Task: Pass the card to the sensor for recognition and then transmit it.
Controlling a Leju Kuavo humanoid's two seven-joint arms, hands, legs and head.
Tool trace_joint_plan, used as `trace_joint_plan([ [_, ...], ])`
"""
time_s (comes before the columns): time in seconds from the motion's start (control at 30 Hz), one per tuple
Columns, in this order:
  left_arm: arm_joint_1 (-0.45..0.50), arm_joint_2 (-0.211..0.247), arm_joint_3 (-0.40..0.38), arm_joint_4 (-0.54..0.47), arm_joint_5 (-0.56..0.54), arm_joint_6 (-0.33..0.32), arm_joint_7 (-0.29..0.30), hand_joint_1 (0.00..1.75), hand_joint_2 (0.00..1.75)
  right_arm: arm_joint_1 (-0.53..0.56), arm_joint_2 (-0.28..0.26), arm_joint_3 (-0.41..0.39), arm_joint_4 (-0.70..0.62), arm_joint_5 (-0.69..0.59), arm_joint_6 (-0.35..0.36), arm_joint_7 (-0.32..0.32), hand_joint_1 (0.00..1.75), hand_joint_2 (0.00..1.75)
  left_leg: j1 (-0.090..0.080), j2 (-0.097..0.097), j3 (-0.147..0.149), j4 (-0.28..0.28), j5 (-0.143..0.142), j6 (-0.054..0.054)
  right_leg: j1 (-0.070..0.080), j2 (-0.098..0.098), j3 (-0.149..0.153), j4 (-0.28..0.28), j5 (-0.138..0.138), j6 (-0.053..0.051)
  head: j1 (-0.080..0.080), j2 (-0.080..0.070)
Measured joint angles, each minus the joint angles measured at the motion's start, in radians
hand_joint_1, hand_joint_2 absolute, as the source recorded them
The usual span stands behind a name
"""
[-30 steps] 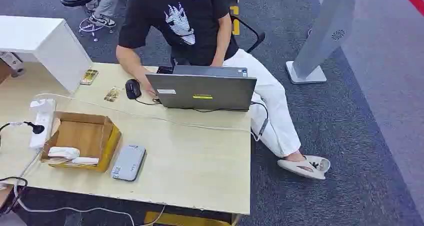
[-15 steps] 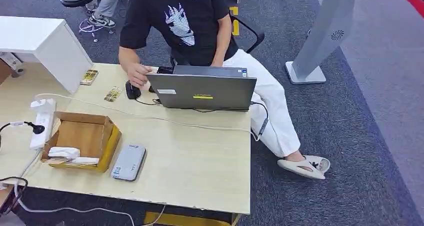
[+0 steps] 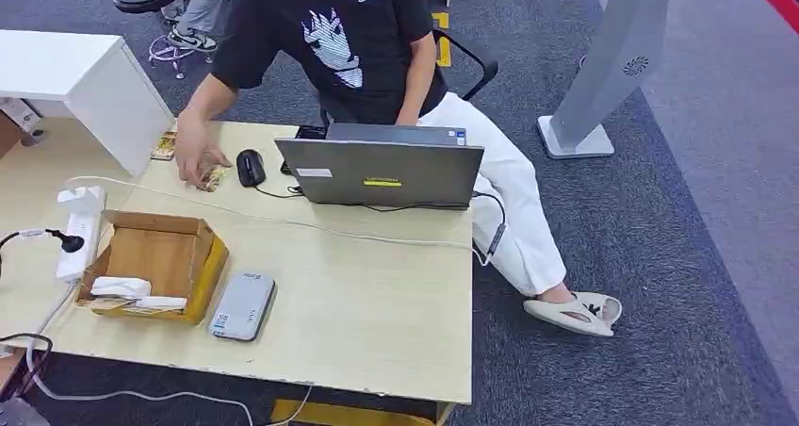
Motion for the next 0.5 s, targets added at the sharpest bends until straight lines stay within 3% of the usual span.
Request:
trace_joint_plan([
  [0.3,0.005,0.007,-0.008,-0.026,-0.029,-0.004,-0.011,0.00,1.75,0.000,0.002,0.003,-0.003,0.000,-0.002,0.000,0.00,1.75,0.000,0.000,0.000,0.000,0.000,0.000,0.000,0.000,0.000,0.000,0.000,0.000,0.000,0.000],
  [0.4,0.023,0.021,-0.029,-0.041,-0.091,-0.045,-0.099,0.00,1.75,0.014,0.005,0.018,-0.016,-0.022,-0.023,0.011,0.00,1.75,0.001,0.000,0.000,0.000,0.000,0.000,0.001,0.000,0.000,0.000,0.000,0.000,0.000,0.000],
  [0.5,0.020,0.042,-0.029,-0.096,-0.015,-0.060,-0.216,0.00,1.75,0.049,0.006,0.065,-0.043,-0.034,-0.031,0.027,0.00,1.75,0.001,0.000,0.000,0.000,0.000,0.000,0.001,0.000,0.000,0.000,0.000,0.000,0.000,0.000],
])
